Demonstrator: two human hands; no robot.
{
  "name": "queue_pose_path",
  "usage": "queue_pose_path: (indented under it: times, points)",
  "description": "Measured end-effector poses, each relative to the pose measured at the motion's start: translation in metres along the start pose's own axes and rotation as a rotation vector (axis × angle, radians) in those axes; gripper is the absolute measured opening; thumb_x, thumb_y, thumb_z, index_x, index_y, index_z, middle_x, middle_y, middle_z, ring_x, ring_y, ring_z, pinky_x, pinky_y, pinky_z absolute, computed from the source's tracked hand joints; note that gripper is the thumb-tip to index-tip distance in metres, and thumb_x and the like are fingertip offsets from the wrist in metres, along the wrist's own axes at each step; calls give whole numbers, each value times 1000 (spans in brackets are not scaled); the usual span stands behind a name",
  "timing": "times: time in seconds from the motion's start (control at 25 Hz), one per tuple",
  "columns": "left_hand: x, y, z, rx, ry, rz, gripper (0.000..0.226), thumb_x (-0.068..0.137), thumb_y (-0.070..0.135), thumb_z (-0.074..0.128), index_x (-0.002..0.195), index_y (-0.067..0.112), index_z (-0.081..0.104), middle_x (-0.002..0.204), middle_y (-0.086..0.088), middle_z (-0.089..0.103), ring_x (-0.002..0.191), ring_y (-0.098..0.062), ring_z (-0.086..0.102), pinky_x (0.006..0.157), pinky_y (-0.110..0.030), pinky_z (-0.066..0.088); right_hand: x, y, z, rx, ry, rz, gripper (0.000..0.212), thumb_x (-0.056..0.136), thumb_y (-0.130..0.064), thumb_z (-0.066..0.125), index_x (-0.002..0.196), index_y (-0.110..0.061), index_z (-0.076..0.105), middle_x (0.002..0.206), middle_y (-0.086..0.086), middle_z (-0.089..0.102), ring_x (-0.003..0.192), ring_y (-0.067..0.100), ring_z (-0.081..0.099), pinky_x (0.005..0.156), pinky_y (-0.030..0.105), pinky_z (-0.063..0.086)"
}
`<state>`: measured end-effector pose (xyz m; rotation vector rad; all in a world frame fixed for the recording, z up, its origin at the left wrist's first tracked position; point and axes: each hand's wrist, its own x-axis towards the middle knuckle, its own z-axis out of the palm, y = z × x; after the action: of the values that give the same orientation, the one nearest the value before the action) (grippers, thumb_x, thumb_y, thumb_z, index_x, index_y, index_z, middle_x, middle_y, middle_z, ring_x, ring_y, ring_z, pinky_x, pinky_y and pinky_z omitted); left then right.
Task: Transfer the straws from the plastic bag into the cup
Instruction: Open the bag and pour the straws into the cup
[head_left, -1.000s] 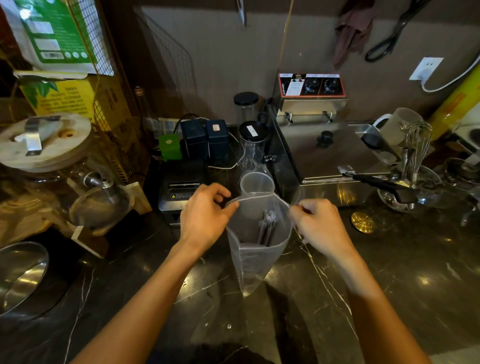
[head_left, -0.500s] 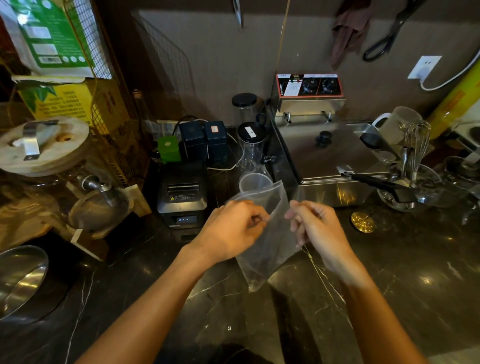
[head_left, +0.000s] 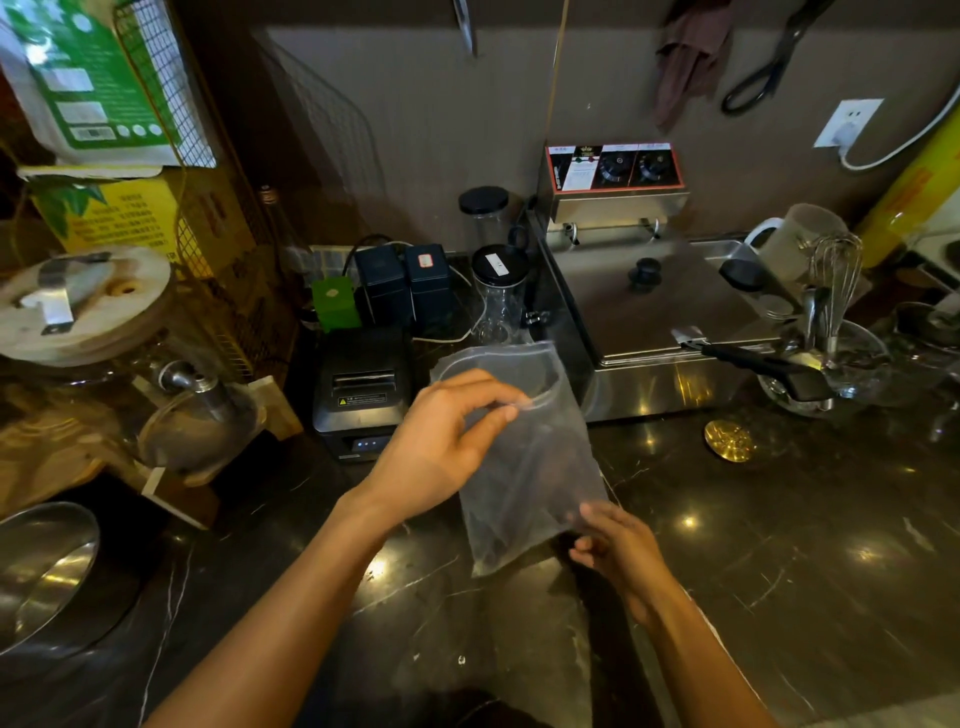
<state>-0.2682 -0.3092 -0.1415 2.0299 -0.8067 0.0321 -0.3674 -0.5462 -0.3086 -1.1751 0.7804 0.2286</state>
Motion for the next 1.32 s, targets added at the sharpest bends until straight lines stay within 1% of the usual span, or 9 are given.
queue_pose_path:
  times: [0.12, 0.24, 0.44, 0.64, 0.76, 0.88, 1.12, 1.24, 1.32]
  points:
    - [0, -15, -10, -14, 141, -123, 14, 97, 13, 68, 106, 19, 76, 102, 8, 71, 101, -1, 66, 91, -19, 53, -6, -18, -4, -67, 92, -202, 20, 99, -20, 65, 108, -6, 76, 109, 17, 78, 83, 23, 75, 83, 42, 60]
    - [-8, -37, -16, -13, 227, -274, 13, 98, 17, 65, 105, 24, 73, 101, 15, 70, 99, 3, 66, 90, -22, 55, -16, -46, -10, -119, 132, -381, 19, 100, -17, 64, 109, -7, 77, 106, 11, 79, 96, 27, 77, 80, 38, 62]
    - [-25, -59, -15, -67, 235, -409, 10, 99, 15, 63, 103, 22, 69, 98, 10, 69, 91, 3, 67, 78, -21, 58, -28, -83, -18, -166, 173, -554, 15, 99, -14, 64, 105, -12, 77, 102, 9, 79, 88, 21, 77, 68, 32, 65]
    - [-32, -70, -6, -114, 211, -443, 8, 99, 12, 64, 101, 18, 69, 93, 0, 71, 86, -6, 68, 80, -22, 58, -30, -90, -20, -182, 170, -597, 15, 100, -15, 62, 107, -15, 75, 102, 7, 78, 79, 13, 76, 60, 28, 63]
    - [-29, -70, -4, -127, 204, -423, 8, 99, 14, 63, 102, 17, 70, 94, 1, 72, 87, -6, 70, 80, -19, 58, -26, -85, -24, -125, 134, -533, 21, 97, -21, 66, 118, -16, 70, 105, 6, 79, 86, 21, 79, 61, 33, 64]
    - [-21, -72, 2, -152, 170, -414, 6, 98, 12, 65, 99, 16, 70, 93, -2, 74, 87, -9, 72, 82, -23, 59, -18, -67, -30, -152, 77, -362, 33, 92, -9, 71, 124, -9, 67, 118, 14, 73, 97, 24, 75, 71, 36, 59]
    - [-18, -71, 18, -201, 114, -395, 6, 96, 9, 67, 100, 10, 71, 97, -7, 75, 91, -14, 72, 88, -29, 60, -13, -29, -28, -18, 71, -108, 30, 96, -5, 63, 126, -10, 65, 121, 16, 70, 109, 30, 69, 83, 38, 55]
    - [-15, -69, 22, -217, 81, -360, 7, 96, 11, 68, 101, 14, 72, 97, -2, 75, 94, -13, 72, 90, -30, 60, -3, -9, -18, -50, 45, 13, 30, 97, -6, 64, 127, -12, 63, 119, 17, 71, 107, 30, 71, 82, 38, 58]
    - [-9, -66, 21, -209, 62, -339, 8, 96, 11, 68, 101, 15, 73, 98, 2, 75, 95, -10, 72, 92, -28, 59, -1, -1, -10, -89, 69, 10, 26, 99, -9, 63, 125, -8, 65, 114, 18, 72, 101, 30, 71, 84, 40, 58]
